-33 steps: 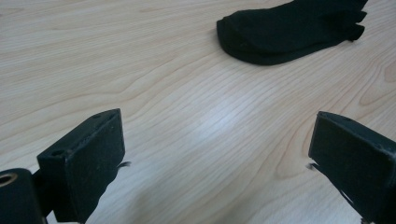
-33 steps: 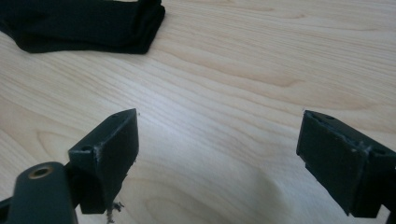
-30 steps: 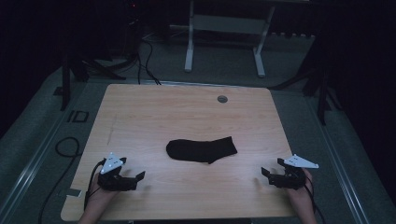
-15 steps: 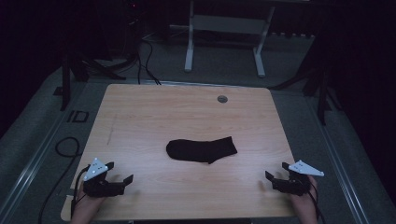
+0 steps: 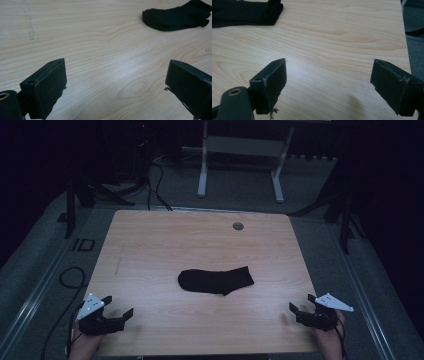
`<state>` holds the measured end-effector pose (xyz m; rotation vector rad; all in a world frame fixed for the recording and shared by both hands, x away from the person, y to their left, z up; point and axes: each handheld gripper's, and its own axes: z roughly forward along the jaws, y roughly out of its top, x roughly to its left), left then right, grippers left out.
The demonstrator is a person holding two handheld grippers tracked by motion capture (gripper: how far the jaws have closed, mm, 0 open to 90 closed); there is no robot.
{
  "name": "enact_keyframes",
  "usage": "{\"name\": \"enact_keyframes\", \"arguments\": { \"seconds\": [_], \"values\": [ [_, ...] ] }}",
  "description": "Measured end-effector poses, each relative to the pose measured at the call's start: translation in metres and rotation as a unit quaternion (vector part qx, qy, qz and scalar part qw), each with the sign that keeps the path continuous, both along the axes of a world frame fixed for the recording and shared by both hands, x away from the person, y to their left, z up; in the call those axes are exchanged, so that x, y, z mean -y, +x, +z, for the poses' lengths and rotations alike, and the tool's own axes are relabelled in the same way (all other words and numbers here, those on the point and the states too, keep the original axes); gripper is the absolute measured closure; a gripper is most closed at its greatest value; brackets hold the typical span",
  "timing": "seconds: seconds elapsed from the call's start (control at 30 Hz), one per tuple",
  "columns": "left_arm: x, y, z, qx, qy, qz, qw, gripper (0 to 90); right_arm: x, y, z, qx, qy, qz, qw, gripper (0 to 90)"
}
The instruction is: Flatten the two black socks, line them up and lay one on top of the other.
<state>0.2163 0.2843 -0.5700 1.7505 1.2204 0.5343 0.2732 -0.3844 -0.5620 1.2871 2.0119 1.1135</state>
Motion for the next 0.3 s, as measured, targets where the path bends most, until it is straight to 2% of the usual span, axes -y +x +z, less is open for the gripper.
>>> {"name": "enact_keyframes", "arguments": {
  "seconds": [0.07,0.2,0.3],
  "values": [
    [-0.0002,-0.0003,-0.0015,-0.002,-0.005,-0.001,1.0000,4.0,-0.0004,0.0001,-0.0006,-0.001,-0.002,-0.001,1.0000,13.2],
    [0.0018,-0.0003,-0.0025,-0.001,0.004,-0.005,1.0000,4.0,-0.0008,0.0003,-0.0017,0.001,-0.007,-0.001,1.0000,13.2],
    [0.0018,-0.0010,-0.0026,0.000,0.001,-0.005,1.0000,4.0,-0.0005,0.0001,-0.0018,0.002,-0.006,-0.001,1.0000,13.2]
  ]
}}
